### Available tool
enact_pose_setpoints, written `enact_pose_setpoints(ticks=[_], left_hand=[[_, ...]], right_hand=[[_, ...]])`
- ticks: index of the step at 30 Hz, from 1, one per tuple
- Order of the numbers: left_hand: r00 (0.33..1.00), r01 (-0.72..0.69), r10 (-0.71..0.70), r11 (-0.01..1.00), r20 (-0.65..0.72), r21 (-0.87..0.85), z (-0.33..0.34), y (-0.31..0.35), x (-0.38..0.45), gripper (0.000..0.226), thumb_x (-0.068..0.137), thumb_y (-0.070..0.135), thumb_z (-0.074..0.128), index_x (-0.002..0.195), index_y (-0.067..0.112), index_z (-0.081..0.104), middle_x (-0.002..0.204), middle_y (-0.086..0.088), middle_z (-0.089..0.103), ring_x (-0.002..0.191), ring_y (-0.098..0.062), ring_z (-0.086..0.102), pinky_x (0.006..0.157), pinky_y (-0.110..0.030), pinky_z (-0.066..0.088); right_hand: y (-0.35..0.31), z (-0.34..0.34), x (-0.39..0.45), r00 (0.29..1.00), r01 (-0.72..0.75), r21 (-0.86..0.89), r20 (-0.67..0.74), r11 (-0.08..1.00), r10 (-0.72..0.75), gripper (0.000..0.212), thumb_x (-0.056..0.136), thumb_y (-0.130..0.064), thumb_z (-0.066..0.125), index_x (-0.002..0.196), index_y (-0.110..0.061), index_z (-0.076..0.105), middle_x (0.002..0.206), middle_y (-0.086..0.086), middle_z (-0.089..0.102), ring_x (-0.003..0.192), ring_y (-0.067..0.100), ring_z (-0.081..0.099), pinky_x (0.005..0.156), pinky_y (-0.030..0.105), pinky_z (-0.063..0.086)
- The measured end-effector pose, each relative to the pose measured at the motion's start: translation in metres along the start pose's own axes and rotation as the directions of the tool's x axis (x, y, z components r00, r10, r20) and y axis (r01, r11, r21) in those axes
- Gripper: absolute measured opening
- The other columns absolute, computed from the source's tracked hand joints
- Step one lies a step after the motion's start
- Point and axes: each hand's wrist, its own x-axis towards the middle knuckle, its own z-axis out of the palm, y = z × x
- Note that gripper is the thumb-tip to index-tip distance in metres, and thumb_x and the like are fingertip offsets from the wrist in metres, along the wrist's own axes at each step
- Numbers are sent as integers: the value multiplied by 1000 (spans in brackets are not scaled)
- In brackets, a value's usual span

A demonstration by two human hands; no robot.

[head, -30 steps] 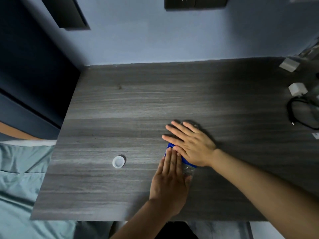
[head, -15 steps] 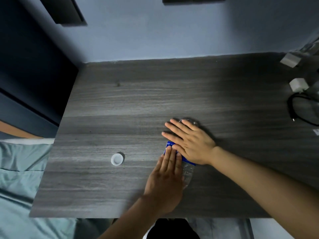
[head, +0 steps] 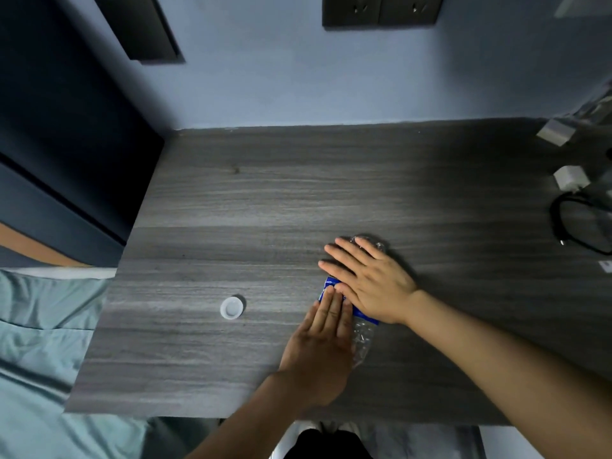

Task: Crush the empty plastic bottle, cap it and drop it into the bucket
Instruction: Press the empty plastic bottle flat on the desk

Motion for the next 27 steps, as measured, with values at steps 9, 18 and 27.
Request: enact_pose_setpoints(ticks=[9,18,27], left_hand=[[952,32,-207,803,-227,-595,11,5,-6,64,86,25,51,142,20,20,146,19,-4,135,2,-13,110,-6,-2],[811,211,-571,487,-126,-848,-4,-1,-18,35,68,15,72,101,19,60,67,14,58,61,-7,58,54,-6,41],[860,224,-509,455,-45,-862,-28,-17,-23,27,64,5,72,59,28,58,51,15,58,46,16,53,47,0,37]], right_hand=[[-2,-5,-4,999,-14,39,-45,999,16,47,87,-44,30,104,-21,68,109,2,71,108,23,64,100,45,47],[3,1,-9,965,-61,83,-251,995,81,42,82,-47,44,96,-15,68,101,6,71,100,27,66,97,48,48],[9,-33,-17,969,175,284,121,943,-216,67,71,-73,44,111,-20,53,110,1,61,106,22,55,107,44,38]])
